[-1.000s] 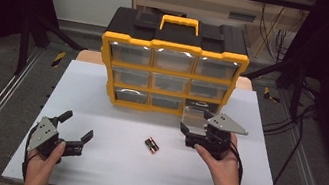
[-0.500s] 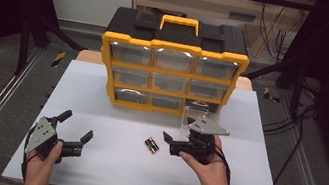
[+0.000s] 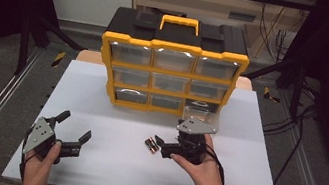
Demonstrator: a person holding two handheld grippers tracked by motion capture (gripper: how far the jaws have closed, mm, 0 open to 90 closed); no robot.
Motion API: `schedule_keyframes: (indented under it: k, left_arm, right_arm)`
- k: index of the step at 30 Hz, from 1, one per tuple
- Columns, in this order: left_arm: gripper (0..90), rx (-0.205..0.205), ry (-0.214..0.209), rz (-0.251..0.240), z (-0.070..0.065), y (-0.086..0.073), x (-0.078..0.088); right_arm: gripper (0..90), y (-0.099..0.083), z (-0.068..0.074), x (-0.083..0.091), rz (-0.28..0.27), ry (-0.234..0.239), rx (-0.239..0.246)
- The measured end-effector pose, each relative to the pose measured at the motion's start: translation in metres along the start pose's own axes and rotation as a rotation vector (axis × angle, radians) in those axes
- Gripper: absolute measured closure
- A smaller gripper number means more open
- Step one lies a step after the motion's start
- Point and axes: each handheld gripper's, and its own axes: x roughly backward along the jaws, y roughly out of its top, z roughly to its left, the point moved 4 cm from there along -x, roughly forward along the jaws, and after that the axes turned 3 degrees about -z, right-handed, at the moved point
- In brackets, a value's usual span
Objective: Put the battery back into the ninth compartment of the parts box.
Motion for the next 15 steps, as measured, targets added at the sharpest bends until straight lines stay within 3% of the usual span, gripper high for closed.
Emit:
schedule_keyframes:
  k: [8, 15]
  left_arm:
    - [0.9, -0.01, 0.001, 0.008, -0.002, 0.001, -0.001]
    - [1.0, -0.004, -0.005, 0.003, -0.002, 0.0, -0.002]
  right_arm:
    - [9.0, -0.005, 0.016, -0.019, 0.05, 0.02, 0.037]
    - [11.2, -0.006, 0.028, -0.029, 0.079, 0.036, 0.042]
